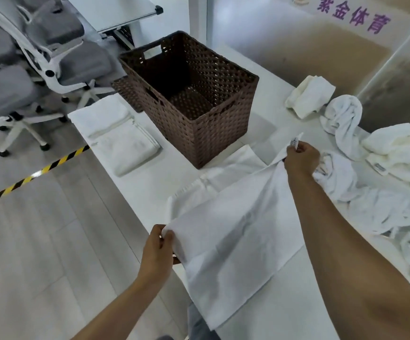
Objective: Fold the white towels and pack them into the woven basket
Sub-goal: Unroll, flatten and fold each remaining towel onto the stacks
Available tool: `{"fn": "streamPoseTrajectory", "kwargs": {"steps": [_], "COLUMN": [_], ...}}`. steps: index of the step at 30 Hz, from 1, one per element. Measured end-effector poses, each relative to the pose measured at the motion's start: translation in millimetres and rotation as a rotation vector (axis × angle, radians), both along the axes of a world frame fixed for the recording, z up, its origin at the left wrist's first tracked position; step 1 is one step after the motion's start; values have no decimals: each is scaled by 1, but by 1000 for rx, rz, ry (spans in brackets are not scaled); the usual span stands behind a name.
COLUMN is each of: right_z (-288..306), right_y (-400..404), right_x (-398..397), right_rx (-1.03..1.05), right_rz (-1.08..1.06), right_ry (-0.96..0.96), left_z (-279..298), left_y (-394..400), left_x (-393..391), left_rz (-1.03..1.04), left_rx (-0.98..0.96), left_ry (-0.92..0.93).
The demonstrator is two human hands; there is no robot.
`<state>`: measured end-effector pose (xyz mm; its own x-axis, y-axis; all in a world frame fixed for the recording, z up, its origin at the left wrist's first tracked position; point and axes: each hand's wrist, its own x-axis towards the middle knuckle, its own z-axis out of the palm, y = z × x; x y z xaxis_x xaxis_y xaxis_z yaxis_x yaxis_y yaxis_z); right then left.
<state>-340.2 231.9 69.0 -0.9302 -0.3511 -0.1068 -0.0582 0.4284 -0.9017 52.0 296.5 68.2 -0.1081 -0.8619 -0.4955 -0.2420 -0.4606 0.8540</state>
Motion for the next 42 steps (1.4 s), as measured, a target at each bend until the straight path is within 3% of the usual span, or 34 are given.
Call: {"fn": "streamPoseTrajectory", "kwargs": {"steps": [9, 13, 17, 21, 24, 32, 36, 42], "right_z": [-42, -50, -69, -109, -115, -109, -111, -121], "right_y": [-72, -77, -42, 34, 89, 164, 177, 194], "right_x": [23, 39, 71, 119, 165, 270, 313, 344], "right_rx": [96, 9, 121, 303, 461, 682, 716, 611], "right_rz": [80, 158, 182, 74, -28, -334, -493, -600], "right_ry": [-76, -288, -392, -486, -429, -387, -451, -633], "left_z": [-49, -71, -88, -105, -110, -101, -109, -100], "left_y": [-79, -107, -137, -171, -195, -229, -233, -227], "left_x": [17, 28, 36, 46, 49, 10, -1, 2], "left_rz": [28, -55, -189, -327, -579, -847, -962, -1065], "left_rx": [29, 78, 142, 208, 122, 163, 141, -17], "left_ry": [-207, -316, -378, -478, -575, -317, -344, -443]}}
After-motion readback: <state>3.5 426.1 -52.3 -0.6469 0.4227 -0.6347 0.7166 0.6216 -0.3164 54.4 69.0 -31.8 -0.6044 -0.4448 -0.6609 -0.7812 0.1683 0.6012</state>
